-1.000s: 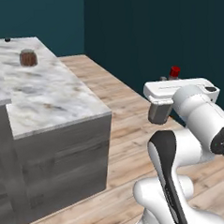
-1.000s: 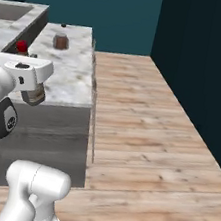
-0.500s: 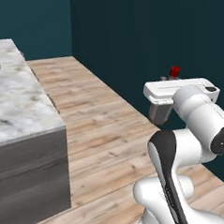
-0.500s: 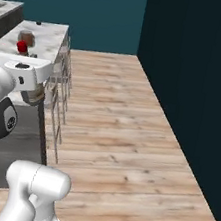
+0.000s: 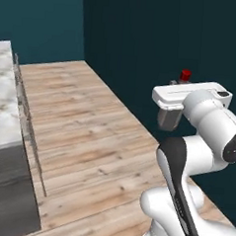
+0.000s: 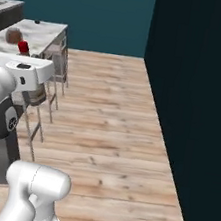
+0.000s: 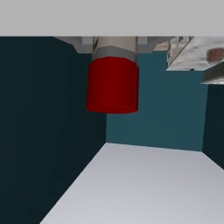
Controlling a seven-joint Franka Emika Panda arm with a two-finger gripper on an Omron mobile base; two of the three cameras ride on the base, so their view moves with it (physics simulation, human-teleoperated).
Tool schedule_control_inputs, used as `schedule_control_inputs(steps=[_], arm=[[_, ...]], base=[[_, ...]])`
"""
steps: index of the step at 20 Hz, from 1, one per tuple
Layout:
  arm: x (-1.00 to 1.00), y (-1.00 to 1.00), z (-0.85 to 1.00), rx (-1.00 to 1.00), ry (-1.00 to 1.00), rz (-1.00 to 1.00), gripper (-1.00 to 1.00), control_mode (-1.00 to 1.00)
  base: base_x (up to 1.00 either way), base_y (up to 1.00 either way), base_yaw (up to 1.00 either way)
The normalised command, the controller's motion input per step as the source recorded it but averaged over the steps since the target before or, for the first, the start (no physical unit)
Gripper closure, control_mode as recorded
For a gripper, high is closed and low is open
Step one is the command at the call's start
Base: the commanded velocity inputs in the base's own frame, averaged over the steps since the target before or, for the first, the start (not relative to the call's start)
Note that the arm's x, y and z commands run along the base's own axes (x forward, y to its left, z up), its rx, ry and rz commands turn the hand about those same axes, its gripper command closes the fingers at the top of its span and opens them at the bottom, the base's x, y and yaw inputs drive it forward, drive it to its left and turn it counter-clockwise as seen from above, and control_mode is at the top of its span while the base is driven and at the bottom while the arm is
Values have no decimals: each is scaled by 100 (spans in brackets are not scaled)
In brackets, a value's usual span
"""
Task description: Open the cabinet directly in front. Then move the liquor and the cup to the dining counter with the jar on it.
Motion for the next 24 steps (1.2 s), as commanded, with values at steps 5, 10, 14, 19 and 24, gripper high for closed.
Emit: schedule_control_inputs(steps=[5,10,14,19,24], arm=[[0,0,0,0,0,0,100,100],[0,0,0,0,0,0,100,100],[0,0,0,0,0,0,100,100],[0,0,0,0,0,0,100,100],[0,0,0,0,0,0,100,100]], base=[[100,-95,28],[100,-74,17],[100,-59,12],[100,-47,12],[100,-25,14]])
